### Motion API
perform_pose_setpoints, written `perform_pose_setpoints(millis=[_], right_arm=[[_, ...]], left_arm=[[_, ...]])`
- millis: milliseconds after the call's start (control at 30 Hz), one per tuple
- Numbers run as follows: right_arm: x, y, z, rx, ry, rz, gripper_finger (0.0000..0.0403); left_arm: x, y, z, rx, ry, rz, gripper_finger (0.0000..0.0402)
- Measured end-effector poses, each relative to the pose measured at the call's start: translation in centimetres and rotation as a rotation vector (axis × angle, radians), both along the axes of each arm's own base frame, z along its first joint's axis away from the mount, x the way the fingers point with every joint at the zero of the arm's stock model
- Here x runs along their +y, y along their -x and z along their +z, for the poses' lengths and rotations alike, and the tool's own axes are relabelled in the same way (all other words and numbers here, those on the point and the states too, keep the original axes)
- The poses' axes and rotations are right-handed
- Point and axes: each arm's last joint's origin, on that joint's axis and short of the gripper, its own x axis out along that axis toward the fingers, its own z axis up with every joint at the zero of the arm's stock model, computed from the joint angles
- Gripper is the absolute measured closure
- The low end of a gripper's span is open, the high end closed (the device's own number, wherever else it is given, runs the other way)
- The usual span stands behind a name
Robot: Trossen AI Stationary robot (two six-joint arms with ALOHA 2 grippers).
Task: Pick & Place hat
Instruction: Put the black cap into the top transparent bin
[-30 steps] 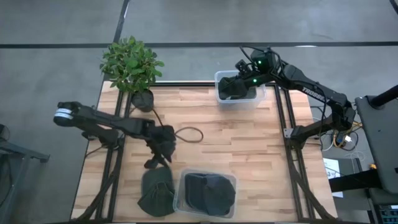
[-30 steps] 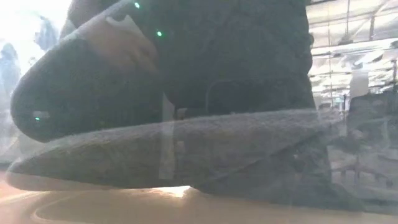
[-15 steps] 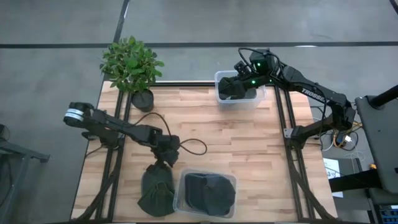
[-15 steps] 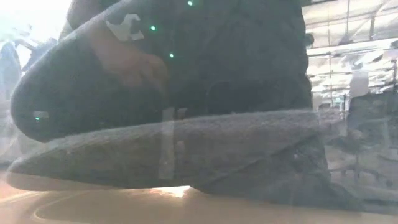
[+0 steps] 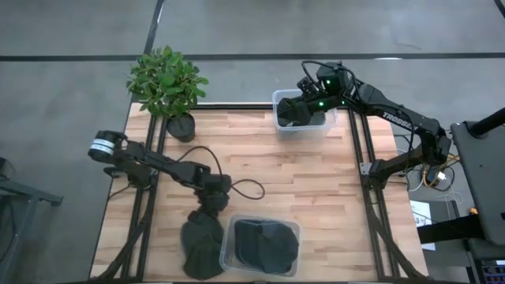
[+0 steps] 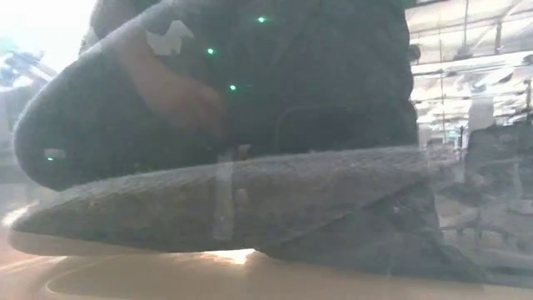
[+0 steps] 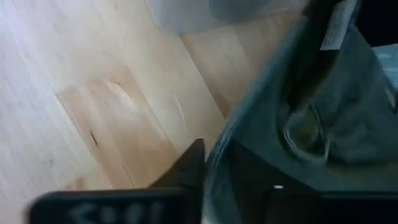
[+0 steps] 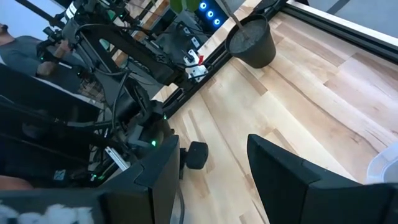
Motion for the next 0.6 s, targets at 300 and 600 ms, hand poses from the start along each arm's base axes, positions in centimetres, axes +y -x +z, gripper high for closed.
perform_pose_setpoints(millis=[300, 600], right_arm=[[-0.1, 0.0, -0.1, 0.007, 0.015, -0.015, 0.0220], [-0.1, 0.0, -0.1, 0.004, 0.021, -0.018, 0.0220]], left_arm=[[0.5, 2.9, 2.0, 0.192, -0.010, 0.100, 0.0396], [2.4, 8.7, 6.6, 0.286, -0.241, 0.217, 0.0399]])
